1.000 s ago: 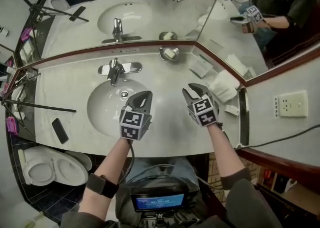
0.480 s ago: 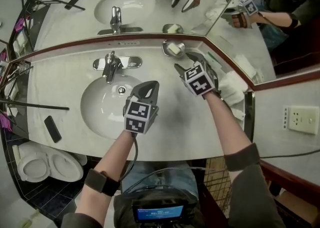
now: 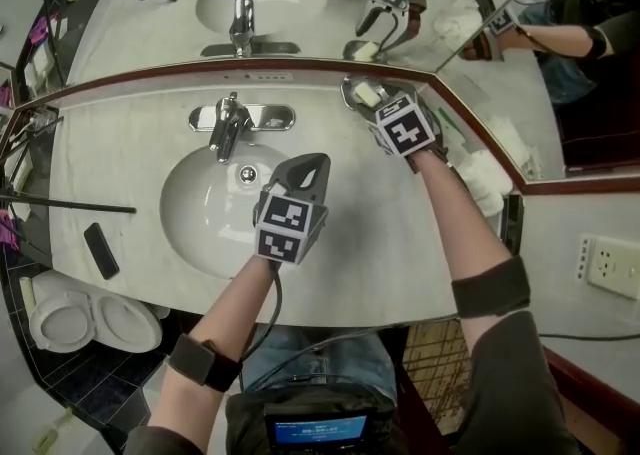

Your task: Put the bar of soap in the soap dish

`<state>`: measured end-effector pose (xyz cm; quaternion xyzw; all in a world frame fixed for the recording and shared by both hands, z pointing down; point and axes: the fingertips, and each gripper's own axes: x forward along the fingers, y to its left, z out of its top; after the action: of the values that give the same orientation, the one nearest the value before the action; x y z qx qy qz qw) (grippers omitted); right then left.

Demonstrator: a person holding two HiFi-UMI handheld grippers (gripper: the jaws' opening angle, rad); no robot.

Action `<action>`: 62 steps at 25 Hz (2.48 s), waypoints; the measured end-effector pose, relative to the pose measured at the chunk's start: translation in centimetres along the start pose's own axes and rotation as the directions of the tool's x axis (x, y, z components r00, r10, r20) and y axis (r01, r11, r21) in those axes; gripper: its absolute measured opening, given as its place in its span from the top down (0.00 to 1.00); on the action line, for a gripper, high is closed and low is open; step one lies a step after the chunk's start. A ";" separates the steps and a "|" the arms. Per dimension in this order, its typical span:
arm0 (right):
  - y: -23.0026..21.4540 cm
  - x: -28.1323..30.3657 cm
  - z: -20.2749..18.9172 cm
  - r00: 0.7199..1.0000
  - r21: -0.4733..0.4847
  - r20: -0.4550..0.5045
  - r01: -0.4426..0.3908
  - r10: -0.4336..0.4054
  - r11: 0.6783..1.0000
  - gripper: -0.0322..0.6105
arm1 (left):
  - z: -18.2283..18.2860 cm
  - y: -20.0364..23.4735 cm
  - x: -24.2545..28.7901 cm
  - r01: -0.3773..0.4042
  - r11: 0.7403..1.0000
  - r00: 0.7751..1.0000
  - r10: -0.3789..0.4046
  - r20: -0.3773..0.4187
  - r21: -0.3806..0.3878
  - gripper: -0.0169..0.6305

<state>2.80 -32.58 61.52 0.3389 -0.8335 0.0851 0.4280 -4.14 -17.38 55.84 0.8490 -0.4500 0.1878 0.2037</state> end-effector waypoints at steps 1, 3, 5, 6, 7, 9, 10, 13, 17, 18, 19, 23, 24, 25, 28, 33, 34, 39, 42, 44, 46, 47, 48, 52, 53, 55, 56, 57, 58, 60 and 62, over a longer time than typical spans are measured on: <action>0.0 0.4 -0.1 1.000 0.010 -0.005 -0.007 0.007 1.000 0.49 | 0.0 0.2 0.0 -0.001 1.000 1.000 0.001 0.000 -0.003 0.97; -0.3 1.2 -0.4 1.000 0.036 -0.015 -0.017 0.017 0.999 0.51 | -0.1 0.5 0.0 -0.003 1.000 1.000 0.003 0.001 -0.008 0.97; -0.8 2.3 -1.1 0.999 0.059 -0.030 -0.025 0.027 0.998 0.56 | -0.1 0.9 0.0 -0.005 1.000 1.000 0.005 0.001 -0.012 0.97; -0.9 2.7 -1.3 0.999 0.065 -0.035 -0.033 0.036 0.997 0.56 | -0.2 1.0 0.1 -0.007 1.000 1.000 0.007 0.000 -0.014 0.97; -0.8 3.0 -1.4 0.998 0.073 -0.038 -0.042 0.045 0.996 0.56 | -0.3 1.2 0.1 -0.008 1.000 1.000 0.008 -0.002 -0.016 0.97; -0.6 3.2 -1.5 0.997 0.095 -0.043 -0.056 0.060 0.994 0.58 | -0.6 1.4 0.2 -0.009 1.000 1.000 0.009 -0.005 -0.020 0.97; -0.6 3.3 -1.8 0.997 0.099 -0.050 -0.060 0.066 0.993 0.66 | -0.7 1.4 0.2 -0.009 1.000 1.000 0.009 -0.007 -0.022 0.97; -0.4 3.5 -2.1 0.995 0.095 -0.063 -0.066 0.072 0.993 0.72 | -1.0 1.7 0.1 -0.010 1.000 1.000 0.010 -0.010 -0.030 0.97; -0.5 3.5 -2.1 0.996 0.105 -0.061 -0.061 0.068 0.993 0.72 | -1.2 1.8 -0.1 -0.014 0.999 1.000 0.013 -0.014 -0.035 0.97; -0.5 3.5 -2.1 0.996 0.106 -0.060 -0.052 0.059 0.993 0.71 | -1.2 1.8 -0.1 -0.014 0.999 1.000 0.014 -0.015 -0.035 0.97; -0.6 3.4 -2.1 0.997 0.107 -0.060 -0.043 0.049 0.993 0.71 | -1.2 1.8 -0.2 -0.014 0.999 1.000 0.014 -0.016 -0.034 0.97; -0.4 2.2 -1.8 0.999 0.118 -0.045 -0.024 0.030 0.993 0.71 | -1.2 1.5 -0.8 -0.018 0.999 1.000 0.018 -0.020 -0.032 0.97; -0.3 1.7 -1.6 0.999 0.118 -0.034 -0.025 0.030 0.993 0.71 | -1.1 1.4 -1.1 -0.019 0.999 1.000 0.018 -0.021 -0.031 0.97; -0.1 1.1 -1.2 0.999 0.116 -0.018 -0.030 0.033 0.993 0.71 | -1.0 1.3 -1.4 -0.020 0.999 1.000 0.019 -0.022 -0.030 0.97; 0.5 -1.3 -0.2 0.999 0.110 0.025 -0.039 0.036 0.993 0.71 | -0.4 0.8 -2.3 -0.024 0.999 1.000 0.024 -0.018 -0.025 0.97; 1.6 -6.8 1.2 0.994 0.097 0.103 -0.035 0.025 0.995 0.71 | 1.3 -0.4 -4.4 -0.027 1.000 1.000 0.027 0.002 0.007 0.97; 2.1 -8.1 1.3 0.993 0.100 0.118 -0.034 0.022 0.994 0.71 | 1.6 -0.7 -5.0 -0.026 1.000 1.000 0.026 0.005 0.014 0.97; 4.6 -14.0 0.7 0.984 0.116 0.177 -0.038 0.017 0.993 0.71 | 2.2 -2.7 -7.9 -0.020 0.999 1.000 0.020 0.009 0.045 0.97; 6.1 -16.5 -0.3 0.979 0.140 0.204 -0.045 0.016 0.989 0.70 | 2.4 -3.0 -9.2 -0.033 0.998 0.999 0.032 0.014 0.050 0.97; 7.2 -17.4 -1.2 0.977 0.152 0.214 -0.049 0.015 0.987 0.70 | 2.3 -3.1 -10.1 -0.042 0.998 0.999 0.041 0.016 0.051 0.97; 8.4 -17.9 -2.3 0.976 0.156 0.217 -0.054 0.019 0.986 0.70 | 2.0 -3.3 -10.8 -0.045 0.997 0.999 0.045 0.014 0.062 0.97; 9.0 -18.0 -2.9 0.977 0.151 0.214 -0.056 0.023 0.987 0.71 | 1.9 -3.4 -11.1 -0.047 0.997 0.999 0.046 0.013 0.067 0.97; 9.6 -18.1 -3.5 0.978 0.141 0.208 -0.058 0.028 0.988 0.70 | 1.8 -3.4 -11.4 -0.049 0.996 0.999 0.048 0.012 0.070 0.97; 12.6 -18.4 -4.6 0.980 0.106 0.190 -0.083 0.062 0.991 0.70 | 1.4 -3.2 -12.1 -0.061 0.996 0.998 0.060 0.011 0.062 0.97; 13.4 -18.2 -5.0 0.981 0.095 0.182 -0.092 0.074 0.991 0.70 | 1.3 -3.2 -12.2 -0.063 0.996 0.998 0.063 0.009 0.061 0.97; 14.9 -17.4 -6.0 0.983 0.066 0.158 -0.108 0.097 0.992 0.70 | 1.1 -3.1 -12.4 -0.069 0.996 0.998 0.068 0.005 0.060 0.97; 15.7 -16.8 -6.5 0.983 0.055 0.146 -0.118 0.109 0.991 0.70 | 1.0 -2.9 -12.5 -0.072 0.996 0.997 0.072 0.004 0.061 0.97; 16.4 -16.3 -7.0 0.983 0.047 0.135 -0.129 0.122 0.990 0.70 | 1.0 -2.8 -12.6 -0.075 0.995 0.997 0.075 0.004 0.061 0.97; 17.2 -15.7 -7.5 0.983 0.043 0.124 -0.141 0.135 0.989 0.70 | 1.0 -2.7 -12.8 -0.079 0.995 0.997 0.079 0.003 0.061 0.97; 18.7 -14.5 -8.4 0.982 0.039 0.101 -0.164 0.160 0.986 0.70 | 1.0 -2.5 -13.2 -0.086 0.995 0.996 0.086 0.002 0.060 0.97; 20.1 -13.2 -9.3 0.980 0.032 0.074 -0.185 0.183 0.982 0.70 | 0.9 -2.2 -13.7 -0.093 0.994 0.996 0.093 -0.001 0.061 0.97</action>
<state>1.39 -6.88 60.12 0.2714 -0.8742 0.1282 0.3817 -9.34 -7.33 47.85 0.8326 -0.4827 0.2122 0.1698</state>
